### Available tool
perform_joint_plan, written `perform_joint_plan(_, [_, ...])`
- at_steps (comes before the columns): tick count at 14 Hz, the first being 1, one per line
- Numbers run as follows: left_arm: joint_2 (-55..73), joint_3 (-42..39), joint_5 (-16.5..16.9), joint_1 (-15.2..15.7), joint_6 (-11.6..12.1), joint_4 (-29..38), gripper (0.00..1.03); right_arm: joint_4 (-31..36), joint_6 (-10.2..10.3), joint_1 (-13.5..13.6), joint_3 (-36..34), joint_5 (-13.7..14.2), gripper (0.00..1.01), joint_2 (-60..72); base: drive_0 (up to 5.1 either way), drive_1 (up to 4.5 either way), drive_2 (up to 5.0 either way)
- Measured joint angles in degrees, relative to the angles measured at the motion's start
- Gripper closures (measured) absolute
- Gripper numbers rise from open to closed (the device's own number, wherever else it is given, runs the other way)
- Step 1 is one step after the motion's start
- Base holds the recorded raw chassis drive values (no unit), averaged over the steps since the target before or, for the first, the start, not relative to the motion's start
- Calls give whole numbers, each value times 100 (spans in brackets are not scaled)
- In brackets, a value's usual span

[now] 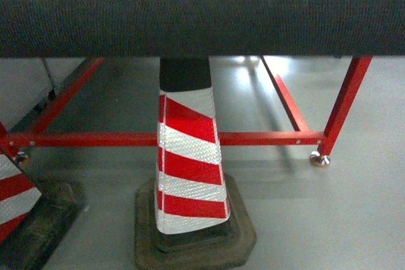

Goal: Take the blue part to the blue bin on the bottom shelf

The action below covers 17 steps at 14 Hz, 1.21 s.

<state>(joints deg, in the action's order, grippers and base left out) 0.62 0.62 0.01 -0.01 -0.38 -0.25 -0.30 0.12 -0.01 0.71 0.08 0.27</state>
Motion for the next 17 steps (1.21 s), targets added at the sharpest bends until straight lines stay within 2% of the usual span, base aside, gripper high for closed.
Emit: perform_joint_plan(17, [0,0,4,0,42,24,5,0,-11,0,0,-15,3,0,0,0,0])
